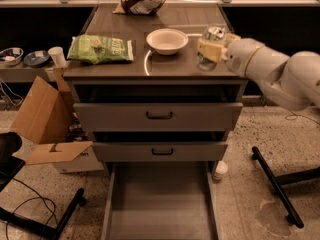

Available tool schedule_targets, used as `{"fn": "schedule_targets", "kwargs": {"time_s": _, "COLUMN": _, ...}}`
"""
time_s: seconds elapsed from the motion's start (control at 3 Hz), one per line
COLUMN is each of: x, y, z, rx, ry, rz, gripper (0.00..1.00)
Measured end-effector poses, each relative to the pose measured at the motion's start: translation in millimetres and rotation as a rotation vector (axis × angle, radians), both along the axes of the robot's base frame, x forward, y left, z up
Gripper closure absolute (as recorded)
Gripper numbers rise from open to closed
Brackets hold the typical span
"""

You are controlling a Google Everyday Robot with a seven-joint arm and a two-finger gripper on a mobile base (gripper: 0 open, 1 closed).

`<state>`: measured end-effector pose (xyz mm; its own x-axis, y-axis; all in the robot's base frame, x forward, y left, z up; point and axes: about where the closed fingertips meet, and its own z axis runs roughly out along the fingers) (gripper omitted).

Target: Pick 7up can from bottom drawer and place on counter

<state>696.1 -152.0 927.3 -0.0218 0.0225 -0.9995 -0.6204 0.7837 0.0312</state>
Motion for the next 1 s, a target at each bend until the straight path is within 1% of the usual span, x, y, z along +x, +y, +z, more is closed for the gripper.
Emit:
{"fn": "schedule_targets", "kwargs": {"time_s": 0.33, "x": 30.9, "y": -11.7, "z": 20.8, "rx": 0.019, "ry": -0.018, "rz": -0.022, "gripper": 1.0}}
{"fn": "schedule_targets", "kwargs": {"time_s": 0.67, "x": 63.9, "y": -8.9, "z": 4.7, "rx": 0.008, "ry": 0.009, "rz": -0.024, "gripper": 1.0}}
{"fn": "schedule_targets", "kwargs": {"time_s": 1.0, "x": 90.9, "y": 18.6, "z": -47.5, "rx": -0.051, "ry": 0.053, "rz": 0.018, "gripper": 1.0}}
